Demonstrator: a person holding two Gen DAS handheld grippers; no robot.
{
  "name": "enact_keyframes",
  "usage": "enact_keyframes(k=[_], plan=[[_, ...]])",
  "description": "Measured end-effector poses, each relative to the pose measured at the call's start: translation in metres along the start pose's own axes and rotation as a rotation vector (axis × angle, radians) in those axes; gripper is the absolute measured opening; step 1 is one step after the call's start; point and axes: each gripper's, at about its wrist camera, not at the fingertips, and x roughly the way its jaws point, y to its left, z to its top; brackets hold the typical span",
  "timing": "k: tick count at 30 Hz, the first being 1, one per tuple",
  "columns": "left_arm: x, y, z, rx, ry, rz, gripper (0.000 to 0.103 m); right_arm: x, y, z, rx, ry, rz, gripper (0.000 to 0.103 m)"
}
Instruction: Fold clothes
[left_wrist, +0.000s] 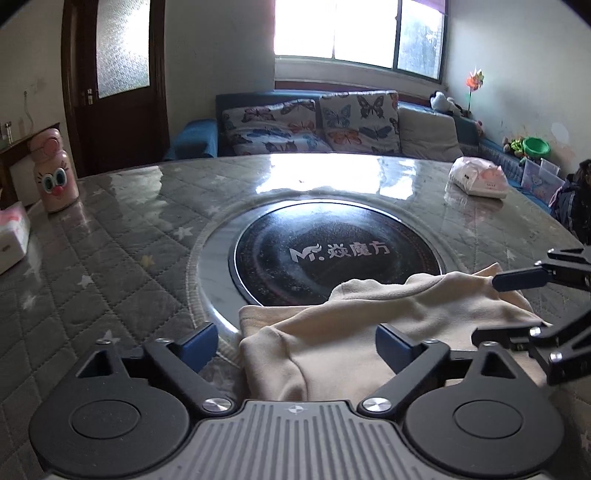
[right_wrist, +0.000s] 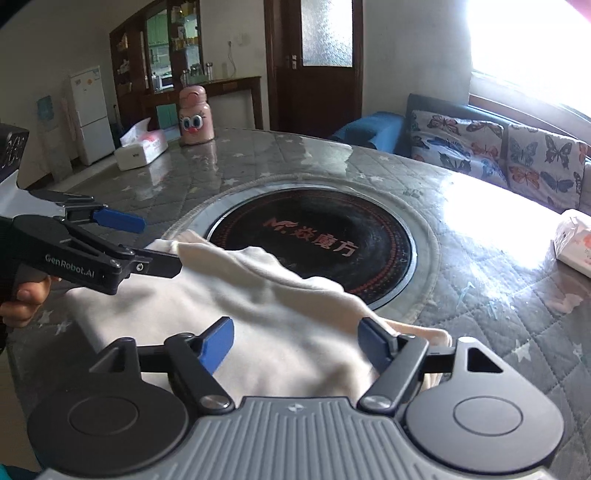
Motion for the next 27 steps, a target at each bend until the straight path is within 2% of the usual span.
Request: enact_keyframes(k=[2,6,12,19,23,27], plan=[[-0.006,0.0,-0.003,-0.009,-0.005,0.004,0.103,-0.004,0.005,-0.004,-0.002,-0.008,0.002,0.085],[-0.019,-0.001,-0.01,-0.015,-0.013,0.002,0.103,-0.013,0.012,-0.012,-0.001,-0.012,0.006,0.09],[-0.035,-0.01,-0.022,-0.015,-0.016,0.025,0.103,-0.028,0.02,-0.02,0.02,-0.041,-0.021,0.103],[-0.047,-0.014,-0.031,-0.023,-0.002,0.04,0.103,-0.041,0.034,-0.025,-0.026,-0.068,-0.028,0.103],[-0.05,-0.002,-0.03,-0.057,-0.001,0.06,0.103,-0.042,0.049,-0.023,-0.085,-0.063,0.013,0.102],[-0.049,0.02,-0.027,-0.14,0.014,0.073,0.103,-0.036,0.075,-0.017,-0.182,-0.049,0.074,0.095]])
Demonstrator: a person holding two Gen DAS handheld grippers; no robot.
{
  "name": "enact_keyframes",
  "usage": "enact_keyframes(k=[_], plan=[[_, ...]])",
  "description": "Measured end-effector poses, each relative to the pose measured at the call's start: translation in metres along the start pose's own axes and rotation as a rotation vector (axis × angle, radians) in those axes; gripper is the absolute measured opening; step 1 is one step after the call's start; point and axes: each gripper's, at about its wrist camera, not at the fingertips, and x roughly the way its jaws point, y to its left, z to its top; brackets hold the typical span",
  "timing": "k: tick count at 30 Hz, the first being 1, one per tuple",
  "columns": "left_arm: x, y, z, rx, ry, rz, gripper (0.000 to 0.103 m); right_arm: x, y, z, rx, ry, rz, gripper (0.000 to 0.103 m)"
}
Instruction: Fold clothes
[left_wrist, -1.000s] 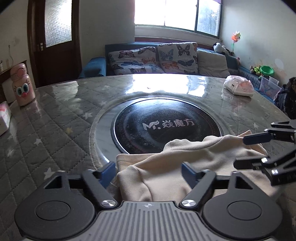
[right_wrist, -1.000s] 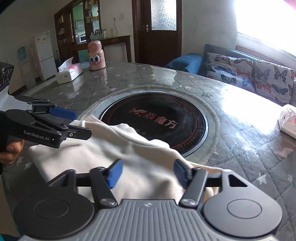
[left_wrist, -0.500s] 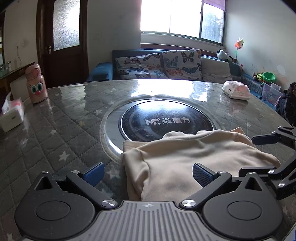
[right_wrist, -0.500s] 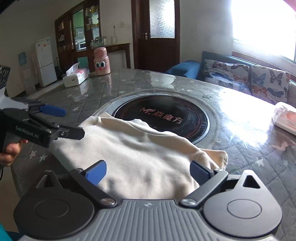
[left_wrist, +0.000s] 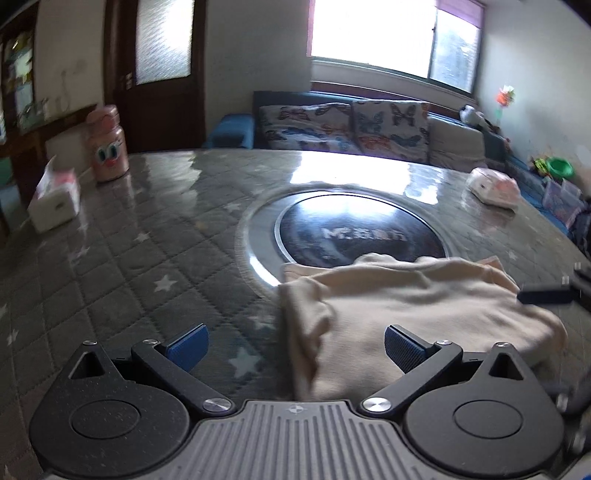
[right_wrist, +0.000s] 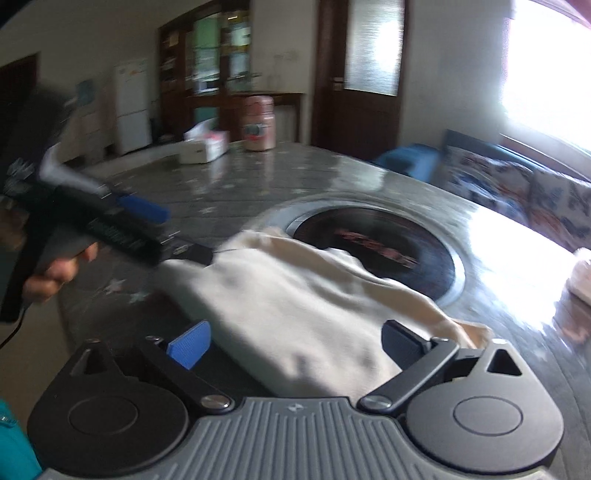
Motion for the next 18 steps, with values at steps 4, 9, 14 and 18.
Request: enact_keyframes(k=[4,9,14,18], plan=[[0.001,0.022,0.005,-0.083,-0.002,0.014,0.103,0.016,0.031,0.013,-0.125,0.017,0.054,0.088],[0.003,0.043,0.008,-0.185,0.008,-0.013,0.103,0.04,0.064,0.023,-0.269,0.044,0.086,0.077],[0.01,0.056,0.009,-0.305,0.043,-0.103,0.102,0.062,0.085,0.031,-0.349,0.077,0.105,0.051],[0.017,0.061,0.006,-0.392,0.08,-0.159,0.099,0.063,0.08,0.037,-0.303,0.061,0.105,0.024]])
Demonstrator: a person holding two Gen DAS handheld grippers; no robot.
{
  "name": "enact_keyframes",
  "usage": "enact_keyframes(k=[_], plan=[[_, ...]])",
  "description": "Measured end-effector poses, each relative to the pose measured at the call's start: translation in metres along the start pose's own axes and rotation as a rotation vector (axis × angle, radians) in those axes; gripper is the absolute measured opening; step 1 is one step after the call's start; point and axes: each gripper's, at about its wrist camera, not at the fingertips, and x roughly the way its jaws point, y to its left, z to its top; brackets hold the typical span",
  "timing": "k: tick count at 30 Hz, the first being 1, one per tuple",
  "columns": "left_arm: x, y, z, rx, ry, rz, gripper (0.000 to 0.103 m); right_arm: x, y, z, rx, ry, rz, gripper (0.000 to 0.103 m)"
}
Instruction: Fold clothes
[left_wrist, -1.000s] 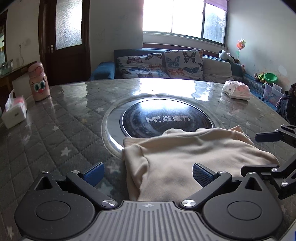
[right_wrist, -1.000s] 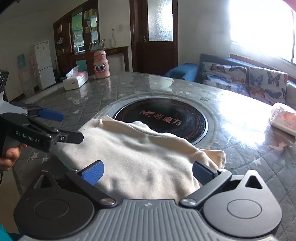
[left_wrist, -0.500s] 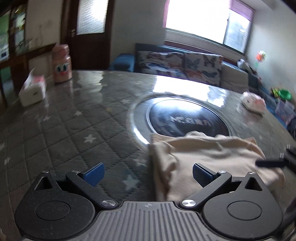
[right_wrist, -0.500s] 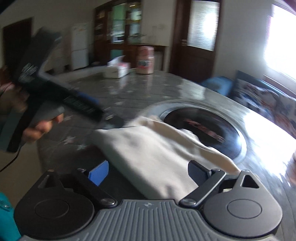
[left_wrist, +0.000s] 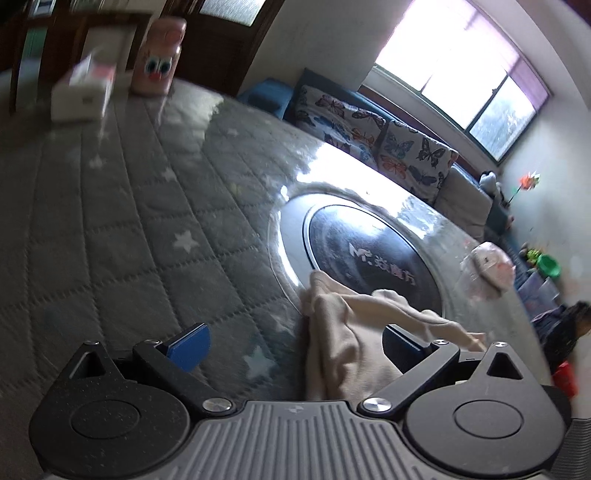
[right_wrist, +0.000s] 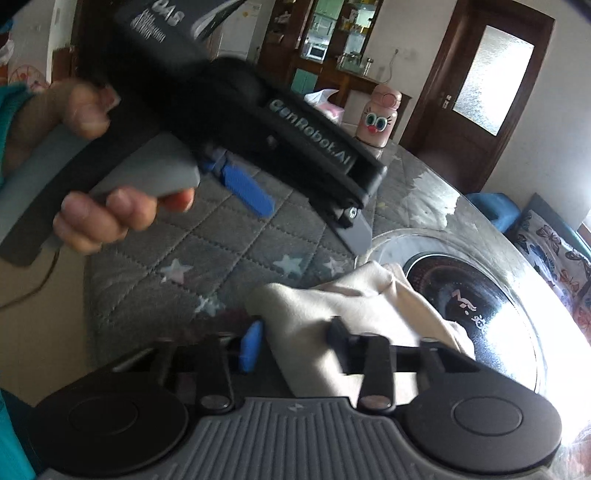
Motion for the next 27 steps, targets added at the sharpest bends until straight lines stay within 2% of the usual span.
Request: enact_keyframes(k=[1,3,6,11,14,16,18,20,21,23,27], plan=[[0.002,0.002,0.0,-0.027,0.012,-0.014,0.098,-0.004,-0.005,0.001,0.032,-0.012,0.009,0.019],[0.006,0.005,0.0,-0.083,0.036,-0.045,0.097,-0.012,-0.015,0.002,0.09,-0.037,0.025,0.017],[0.013,0.005,0.001,-0.157,0.064,-0.087,0.097,-0.024,-0.028,0.002,0.16,-0.072,0.039,0.016],[0.028,-0.005,-0.002,-0.235,0.105,-0.152,0.088,-0.035,-0.04,-0.001,0.214,-0.104,0.062,0.014],[0.038,-0.009,-0.005,-0.278,0.135,-0.188,0.067,-0.04,-0.042,-0.003,0.224,-0.113,0.078,0.014],[0.046,-0.008,-0.009,-0.309,0.163,-0.209,0.039,-0.042,-0.042,-0.006,0.23,-0.115,0.088,0.014],[0.049,-0.008,-0.012,-0.313,0.165,-0.206,0.028,-0.042,-0.043,-0.011,0.242,-0.112,0.099,0.016],[0.048,-0.008,-0.013,-0.298,0.156,-0.2,0.025,-0.045,-0.047,-0.018,0.271,-0.109,0.114,0.022],[0.048,-0.007,-0.014,-0.291,0.153,-0.196,0.024,-0.049,-0.05,-0.023,0.287,-0.11,0.112,0.029],[0.046,-0.008,-0.015,-0.272,0.149,-0.193,0.023,-0.056,-0.057,-0.03,0.311,-0.108,0.082,0.031],[0.044,-0.013,-0.015,-0.222,0.135,-0.179,0.023,-0.071,-0.089,-0.057,0.414,-0.085,-0.054,0.036]])
